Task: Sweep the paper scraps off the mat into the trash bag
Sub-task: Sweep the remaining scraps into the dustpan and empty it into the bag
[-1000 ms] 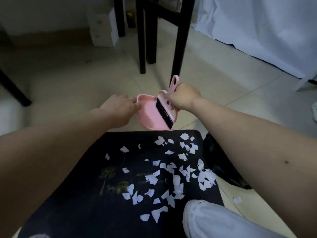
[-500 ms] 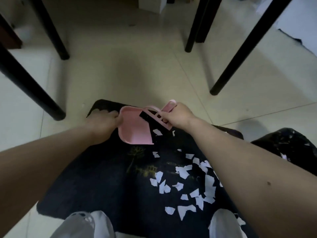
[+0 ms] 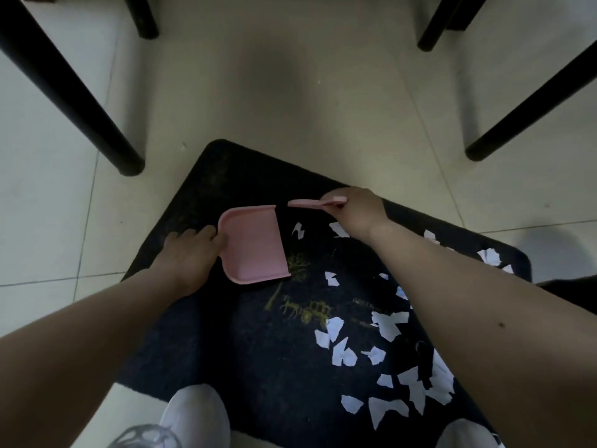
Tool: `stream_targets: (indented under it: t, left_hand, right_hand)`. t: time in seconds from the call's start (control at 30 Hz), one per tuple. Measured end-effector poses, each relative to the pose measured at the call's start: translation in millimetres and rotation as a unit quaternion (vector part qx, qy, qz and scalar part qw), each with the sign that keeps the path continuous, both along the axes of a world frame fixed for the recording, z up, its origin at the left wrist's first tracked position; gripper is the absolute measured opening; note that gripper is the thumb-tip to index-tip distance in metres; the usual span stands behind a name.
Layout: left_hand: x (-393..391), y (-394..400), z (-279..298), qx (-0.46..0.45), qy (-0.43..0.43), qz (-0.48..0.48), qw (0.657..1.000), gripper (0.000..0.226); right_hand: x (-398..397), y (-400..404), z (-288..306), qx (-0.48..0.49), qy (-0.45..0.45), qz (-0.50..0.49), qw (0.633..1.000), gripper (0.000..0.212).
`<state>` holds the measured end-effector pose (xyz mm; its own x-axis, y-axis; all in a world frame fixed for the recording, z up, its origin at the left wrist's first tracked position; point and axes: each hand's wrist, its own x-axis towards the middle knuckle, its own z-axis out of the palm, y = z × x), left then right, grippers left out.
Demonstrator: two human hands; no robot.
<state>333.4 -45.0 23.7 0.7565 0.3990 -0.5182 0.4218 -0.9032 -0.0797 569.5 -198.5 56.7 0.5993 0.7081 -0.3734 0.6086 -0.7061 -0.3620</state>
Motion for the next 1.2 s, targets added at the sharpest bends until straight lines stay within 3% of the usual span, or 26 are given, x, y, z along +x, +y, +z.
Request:
stream_targets:
  t: [0.17,0.37,0.53,0.7,0.77,1.03,1.2]
  left_hand:
    - [-1,-9,-9,-0.020,0.005,0.009,1.000,0.056]
    - [-3,-14,-14,-0.033,0.003,0.029,0.999,0.057]
    - [-5,-16,-12,-0.032,-0.016,0.021,0.999,0.055]
    - [-6,-17,-11,-0.025,-0.011,0.001,1.000,0.058]
    - [-5,-17,-11,-0.025,-0.014,-0.006,1.000,0.060]
    - [6,-24,-16,-0.044,-0.031,-0.017,0.998,0.059]
    - [13,-28,-20,-0.048,-0.029,0.009,0.998,0.054]
  right_hand:
    - [0,10,-20,-0.013,-0.011,0.074,0.997,0.022]
    - [4,-10,-13,-0.100,0.008,0.171,0.980,0.020]
    - [20,-30,-9,-0.126,0.051,0.123,0.983,0.033]
    - [39,-40,5,0.016,0.025,0.010,1.000,0.023]
    - [41,-43,-1,0.029,0.012,-0.011,0.999,0.025]
    - [6,-76,-30,-0.064,-0.001,0.111,0.992,0.021]
    - [10,-100,-13,-0.046,0.050,0.079,0.995,0.023]
